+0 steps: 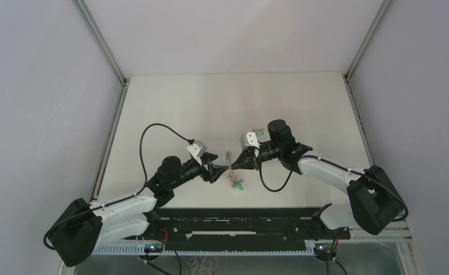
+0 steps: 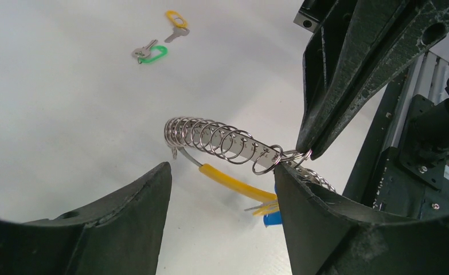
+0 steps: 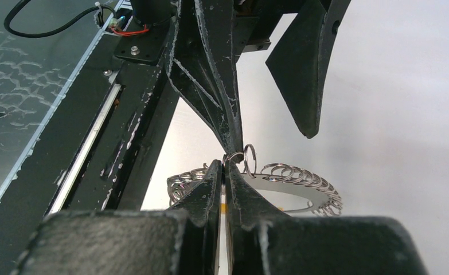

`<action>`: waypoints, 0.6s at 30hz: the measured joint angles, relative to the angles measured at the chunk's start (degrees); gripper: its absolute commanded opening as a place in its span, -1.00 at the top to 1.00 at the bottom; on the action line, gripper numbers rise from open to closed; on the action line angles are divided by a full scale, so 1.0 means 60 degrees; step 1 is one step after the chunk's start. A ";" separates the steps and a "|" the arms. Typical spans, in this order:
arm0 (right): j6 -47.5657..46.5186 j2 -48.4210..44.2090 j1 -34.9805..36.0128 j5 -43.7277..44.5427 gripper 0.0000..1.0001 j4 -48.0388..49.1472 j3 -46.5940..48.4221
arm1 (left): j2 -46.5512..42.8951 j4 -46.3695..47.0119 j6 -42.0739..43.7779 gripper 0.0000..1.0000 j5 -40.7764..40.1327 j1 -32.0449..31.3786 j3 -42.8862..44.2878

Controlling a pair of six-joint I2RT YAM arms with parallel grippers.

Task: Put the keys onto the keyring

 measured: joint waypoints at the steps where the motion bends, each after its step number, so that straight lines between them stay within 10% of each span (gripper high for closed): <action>1: -0.0029 0.0000 0.0007 -0.0022 1.00 -0.0007 0.0000 | 0.0000 0.0007 -0.0025 -0.39 -0.0007 -0.0004 0.0000; 18: -0.0331 -0.0044 0.0087 -0.0055 1.00 -0.0430 0.0000 | 0.0051 0.0357 -0.1461 -0.39 -0.0739 -0.0022 0.0528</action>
